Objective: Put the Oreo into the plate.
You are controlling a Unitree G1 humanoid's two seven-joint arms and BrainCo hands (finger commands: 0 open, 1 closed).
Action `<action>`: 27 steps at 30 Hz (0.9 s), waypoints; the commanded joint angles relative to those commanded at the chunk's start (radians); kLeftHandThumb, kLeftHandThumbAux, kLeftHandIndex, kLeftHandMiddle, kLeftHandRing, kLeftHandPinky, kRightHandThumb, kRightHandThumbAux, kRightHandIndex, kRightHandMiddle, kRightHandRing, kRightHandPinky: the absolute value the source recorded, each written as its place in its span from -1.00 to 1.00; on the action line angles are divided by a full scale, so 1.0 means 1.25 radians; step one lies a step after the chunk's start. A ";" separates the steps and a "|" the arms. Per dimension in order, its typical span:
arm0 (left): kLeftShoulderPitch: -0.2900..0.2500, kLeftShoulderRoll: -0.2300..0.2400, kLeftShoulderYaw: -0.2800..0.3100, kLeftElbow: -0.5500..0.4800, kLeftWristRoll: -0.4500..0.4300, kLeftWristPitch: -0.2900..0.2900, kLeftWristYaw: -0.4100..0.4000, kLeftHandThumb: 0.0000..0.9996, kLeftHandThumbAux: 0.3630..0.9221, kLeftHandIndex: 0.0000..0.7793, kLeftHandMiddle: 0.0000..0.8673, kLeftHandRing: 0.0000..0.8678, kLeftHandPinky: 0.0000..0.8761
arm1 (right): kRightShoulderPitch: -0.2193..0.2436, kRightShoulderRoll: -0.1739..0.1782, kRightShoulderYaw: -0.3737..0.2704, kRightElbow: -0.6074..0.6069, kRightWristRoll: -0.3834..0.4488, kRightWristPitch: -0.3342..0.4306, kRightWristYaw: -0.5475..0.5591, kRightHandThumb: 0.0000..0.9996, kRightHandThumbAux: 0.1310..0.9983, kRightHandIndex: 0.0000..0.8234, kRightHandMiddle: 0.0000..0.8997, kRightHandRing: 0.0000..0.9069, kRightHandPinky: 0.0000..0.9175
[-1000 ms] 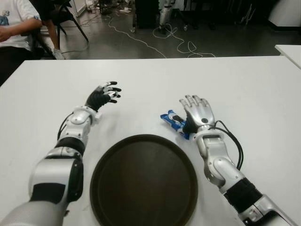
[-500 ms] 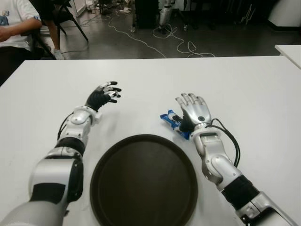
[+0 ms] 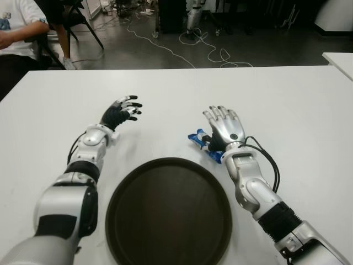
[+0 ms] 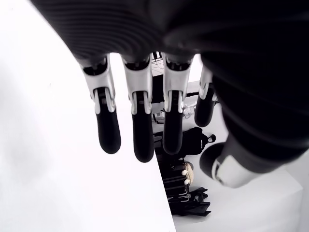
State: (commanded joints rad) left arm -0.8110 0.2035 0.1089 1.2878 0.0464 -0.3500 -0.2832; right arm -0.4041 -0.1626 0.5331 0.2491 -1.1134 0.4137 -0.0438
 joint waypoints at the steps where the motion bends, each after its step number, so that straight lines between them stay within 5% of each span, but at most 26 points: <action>1: 0.000 0.000 0.000 0.000 0.001 0.000 0.001 -0.83 0.14 -0.50 -0.32 -0.29 -0.22 | 0.000 0.000 0.000 0.000 0.003 -0.003 -0.002 -1.00 0.38 -1.00 -1.00 -1.00 -1.00; 27: 0.001 -0.003 -0.010 -0.001 0.004 -0.004 0.014 -0.83 0.12 -0.47 -0.30 -0.29 -0.23 | -0.009 -0.004 -0.001 -0.008 0.063 -0.039 0.050 -1.00 0.40 -1.00 -1.00 -1.00 -0.99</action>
State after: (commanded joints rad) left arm -0.8096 0.1994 0.0958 1.2863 0.0515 -0.3545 -0.2655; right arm -0.4152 -0.1681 0.5314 0.2393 -1.0341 0.3655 0.0191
